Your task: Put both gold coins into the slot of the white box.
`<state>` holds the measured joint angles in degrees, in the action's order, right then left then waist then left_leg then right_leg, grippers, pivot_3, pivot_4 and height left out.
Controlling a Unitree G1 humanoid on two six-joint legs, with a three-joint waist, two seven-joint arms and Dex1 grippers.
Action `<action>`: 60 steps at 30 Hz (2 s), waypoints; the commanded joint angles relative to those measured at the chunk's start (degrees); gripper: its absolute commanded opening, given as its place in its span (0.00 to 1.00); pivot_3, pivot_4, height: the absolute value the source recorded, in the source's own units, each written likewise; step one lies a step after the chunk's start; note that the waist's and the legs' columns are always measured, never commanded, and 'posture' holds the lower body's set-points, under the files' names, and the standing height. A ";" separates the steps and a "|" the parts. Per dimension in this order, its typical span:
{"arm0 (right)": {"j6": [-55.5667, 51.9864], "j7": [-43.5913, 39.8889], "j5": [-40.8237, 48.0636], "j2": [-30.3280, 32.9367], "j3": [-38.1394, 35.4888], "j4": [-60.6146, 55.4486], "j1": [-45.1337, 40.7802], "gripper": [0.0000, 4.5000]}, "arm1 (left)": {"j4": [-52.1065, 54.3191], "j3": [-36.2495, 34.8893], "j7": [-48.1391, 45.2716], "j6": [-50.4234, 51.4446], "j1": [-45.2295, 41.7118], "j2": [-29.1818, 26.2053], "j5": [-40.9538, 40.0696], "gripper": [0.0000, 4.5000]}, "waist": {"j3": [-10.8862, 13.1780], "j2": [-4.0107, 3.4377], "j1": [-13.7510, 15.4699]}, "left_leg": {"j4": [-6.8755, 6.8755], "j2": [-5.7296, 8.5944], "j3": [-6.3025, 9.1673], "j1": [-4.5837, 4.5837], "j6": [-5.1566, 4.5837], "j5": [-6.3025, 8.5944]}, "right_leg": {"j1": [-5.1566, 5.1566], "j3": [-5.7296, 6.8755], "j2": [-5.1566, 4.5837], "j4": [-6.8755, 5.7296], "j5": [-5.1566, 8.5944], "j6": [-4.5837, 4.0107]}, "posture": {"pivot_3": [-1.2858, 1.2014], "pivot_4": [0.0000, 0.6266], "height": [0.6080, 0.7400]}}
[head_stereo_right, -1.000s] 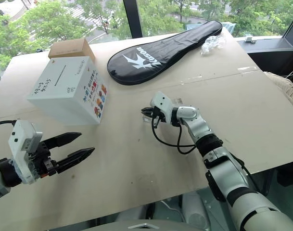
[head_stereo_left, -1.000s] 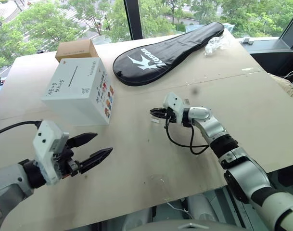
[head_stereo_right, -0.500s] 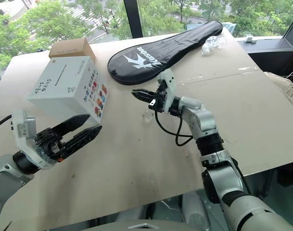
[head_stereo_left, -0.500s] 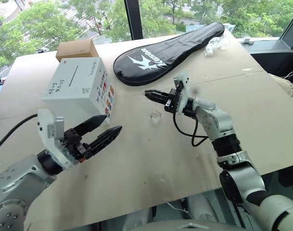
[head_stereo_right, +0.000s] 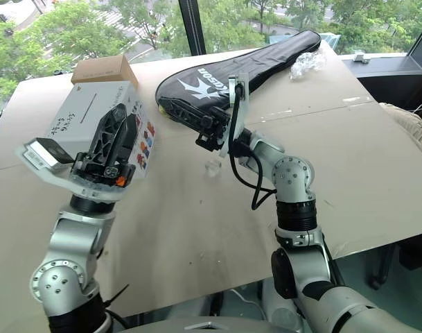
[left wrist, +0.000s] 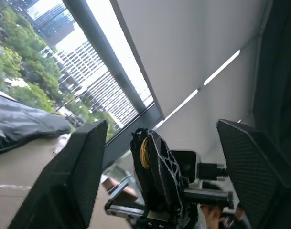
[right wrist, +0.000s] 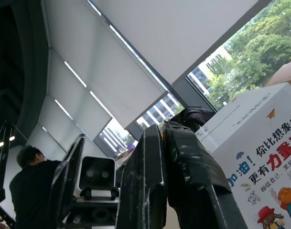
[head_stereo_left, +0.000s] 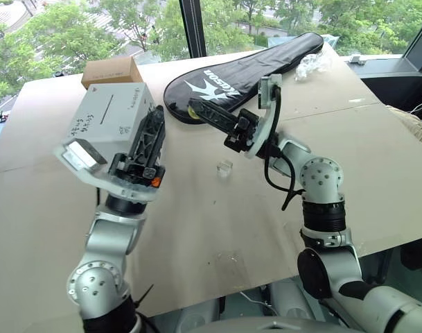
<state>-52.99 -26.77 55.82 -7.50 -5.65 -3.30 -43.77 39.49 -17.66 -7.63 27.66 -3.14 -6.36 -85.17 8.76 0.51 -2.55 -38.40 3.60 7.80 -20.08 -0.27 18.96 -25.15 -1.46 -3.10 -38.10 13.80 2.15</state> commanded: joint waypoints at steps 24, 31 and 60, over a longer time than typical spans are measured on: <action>1.29 4.71 9.81 -1.92 3.25 -4.29 -0.16 0.00 | 0.06 6.46 -2.79 -5.42 0.21 -2.66 -0.39 0.45 | 0.00 0.00 0.03 | 0.00 0.01 -0.02 0.00 0.00 0.00 | 0.00 0.01 0.01 0.01 0.00 0.00 | 0.52 0.24 1.00; 0.61 4.33 11.40 -1.43 4.22 -5.25 0.26 0.00 | 0.20 6.98 -3.62 -6.07 0.34 -2.35 -0.59 0.18 | 0.00 0.00 0.06 | 0.00 0.00 -0.01 0.00 0.00 0.00 | 0.00 0.02 0.01 0.02 0.00 0.00 | 0.52 0.24 1.00; 15.45 -5.68 -0.55 11.10 -0.81 -2.64 0.16 0.75 | -2.06 -4.46 11.50 -2.71 -8.85 -25.84 13.19 0.00 | 0.00 -0.01 0.22 | 0.03 0.08 -0.01 -0.01 -0.01 0.00 | 0.01 0.16 0.00 0.08 0.00 0.02 | 0.52 0.24 1.00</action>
<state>-41.06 -26.94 57.75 1.98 -7.26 -4.95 -42.07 37.04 -20.26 -0.07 22.95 -10.06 -28.57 -76.15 8.76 0.50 -2.32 -38.37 3.68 7.80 -20.09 -0.28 18.96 -25.14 -1.28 -3.10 -38.00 13.79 2.17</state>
